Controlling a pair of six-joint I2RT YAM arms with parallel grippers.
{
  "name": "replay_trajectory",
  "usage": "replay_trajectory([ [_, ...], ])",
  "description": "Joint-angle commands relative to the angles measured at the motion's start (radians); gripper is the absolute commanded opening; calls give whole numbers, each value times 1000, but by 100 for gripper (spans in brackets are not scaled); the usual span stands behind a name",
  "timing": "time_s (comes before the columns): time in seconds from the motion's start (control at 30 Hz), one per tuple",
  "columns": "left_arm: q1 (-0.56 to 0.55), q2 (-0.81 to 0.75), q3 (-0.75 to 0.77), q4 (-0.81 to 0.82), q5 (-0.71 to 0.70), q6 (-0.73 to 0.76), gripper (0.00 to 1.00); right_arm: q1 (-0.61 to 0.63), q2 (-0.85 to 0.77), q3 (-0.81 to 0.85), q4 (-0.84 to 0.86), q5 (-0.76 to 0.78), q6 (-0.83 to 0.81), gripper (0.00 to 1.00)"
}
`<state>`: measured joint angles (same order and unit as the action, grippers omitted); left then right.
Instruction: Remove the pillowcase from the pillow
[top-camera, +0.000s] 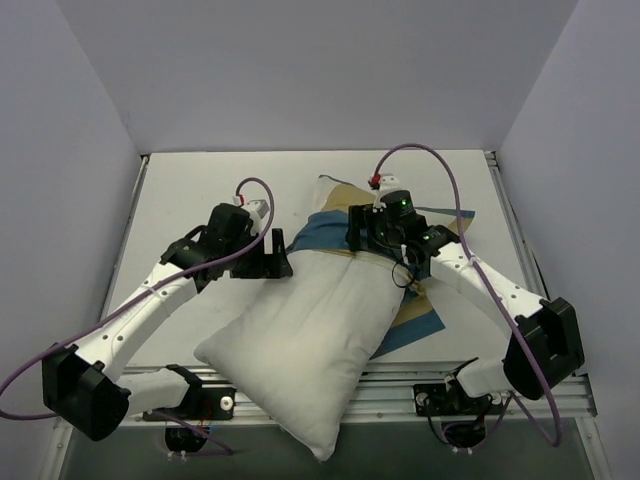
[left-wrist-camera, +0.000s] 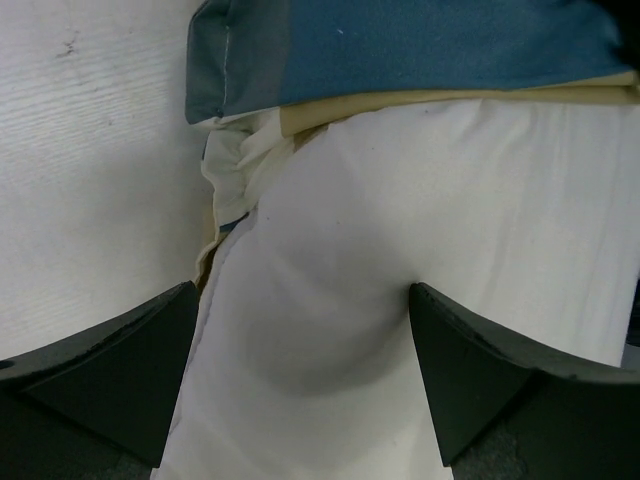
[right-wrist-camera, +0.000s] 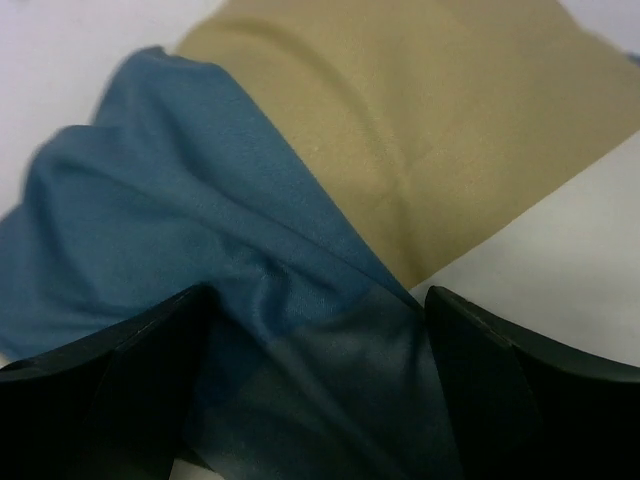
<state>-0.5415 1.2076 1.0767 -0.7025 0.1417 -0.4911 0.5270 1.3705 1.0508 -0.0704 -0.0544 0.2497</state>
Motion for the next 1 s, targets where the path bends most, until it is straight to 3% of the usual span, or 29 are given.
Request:
replay_trajectory([
  [0.0,3,12,3,193,102,-27,94,-54,31,-98,61,100,29,83],
  [0.17,3,69,-35,334,203,-87,94,-87,-2,-283,147,120,126,82],
  [0.4,-3,222,-96,477,315,-205,98,-79,-97,-371,143,126,172,81],
  [0.53,0,268,-52,469,346,-218,62,-65,-178,-344,106,122,174,81],
  [0.57,0,276,-2,457,348,-195,36,-61,-189,-330,84,119,169,81],
  [0.67,0,312,185,309,288,-70,3,-52,-232,-264,29,117,149,81],
  [0.8,-24,316,415,118,162,141,2,-48,-304,-174,-22,96,112,81],
  [0.97,-167,261,508,51,-98,447,2,-44,-352,-39,-69,1,54,82],
])
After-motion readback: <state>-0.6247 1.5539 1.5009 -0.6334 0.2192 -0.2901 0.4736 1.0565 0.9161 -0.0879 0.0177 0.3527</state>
